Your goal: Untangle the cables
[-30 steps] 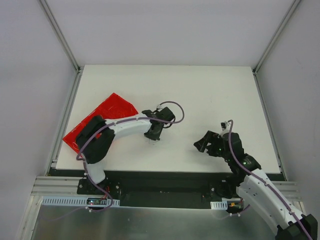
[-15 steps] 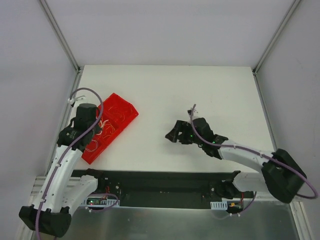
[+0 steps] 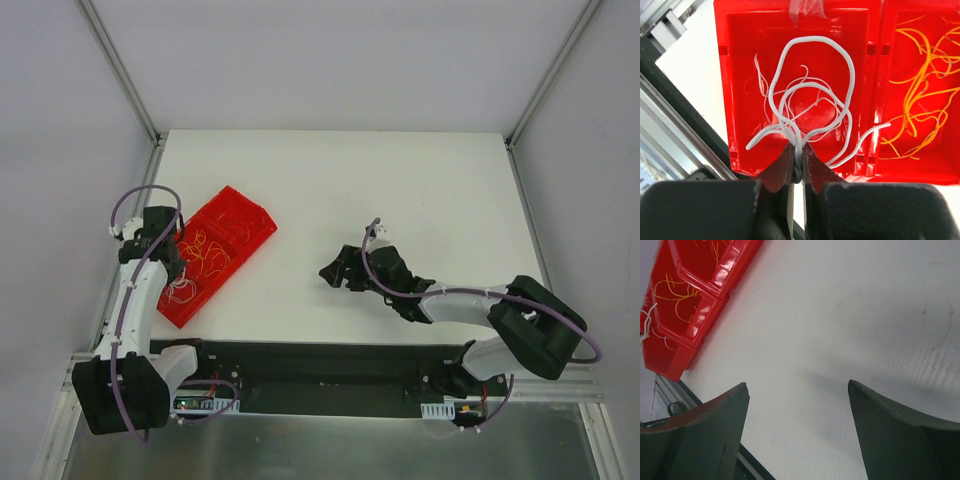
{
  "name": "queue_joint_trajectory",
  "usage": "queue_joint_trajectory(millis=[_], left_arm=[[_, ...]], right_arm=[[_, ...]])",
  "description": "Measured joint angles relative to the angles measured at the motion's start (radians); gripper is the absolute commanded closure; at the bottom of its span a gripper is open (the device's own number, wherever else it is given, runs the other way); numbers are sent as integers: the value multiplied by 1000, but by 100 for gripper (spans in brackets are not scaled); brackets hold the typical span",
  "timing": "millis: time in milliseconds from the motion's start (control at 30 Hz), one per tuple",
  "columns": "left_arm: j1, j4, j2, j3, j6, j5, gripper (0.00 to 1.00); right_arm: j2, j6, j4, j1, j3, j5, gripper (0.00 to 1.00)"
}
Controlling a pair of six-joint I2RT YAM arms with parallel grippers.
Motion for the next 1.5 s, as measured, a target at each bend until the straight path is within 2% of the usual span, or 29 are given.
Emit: queue_joint_trajectory(millis=[33, 100, 233, 267, 333, 433, 567, 667, 767, 900, 1067, 1200, 1367, 1500], left_arm=[[4, 5, 0, -9, -18, -2, 100], [11, 13, 0, -28, -58, -4, 87], [17, 18, -1, -42, -105, -3, 30], [17, 22, -7, -41, -111, -3, 20], [19, 29, -26, -41, -119, -4, 12], [23, 35, -98, -41, -123, -4, 8], [23, 42, -204, -41, -124, 8, 11], [23, 75, -250, -41, -101, 74, 13], [23, 113, -253, -40, -77, 116, 27], [23, 154, -203, -41, -14, 156, 35], [23, 182, -61, -41, 21, 210, 41], [23, 206, -2, -58, 45, 216, 56], [23, 223, 2, -72, 53, 208, 63], [23, 229, 1, -93, 53, 182, 64]], right_arm=[[-6, 0, 14, 0, -7, 3, 17], [-16, 0, 41, 0, -21, 5, 17], [-28, -1, 80, 0, -47, 7, 17], [-33, -1, 92, 0, -56, 7, 17], [-45, -1, 115, 0, -76, 10, 17], [-54, 0, 149, 0, -103, 11, 17], [-54, 0, 159, 0, -107, 11, 17], [-54, 0, 171, 0, -107, 10, 16], [-54, 0, 178, 1, -107, 11, 16], [-54, 1, 180, 7, -107, 13, 17], [-51, 1, 183, 12, -107, 14, 16], [-51, 1, 191, 13, -108, 17, 16], [-57, 0, 217, 14, -131, 17, 17], [-58, 0, 227, 14, -139, 17, 17]])
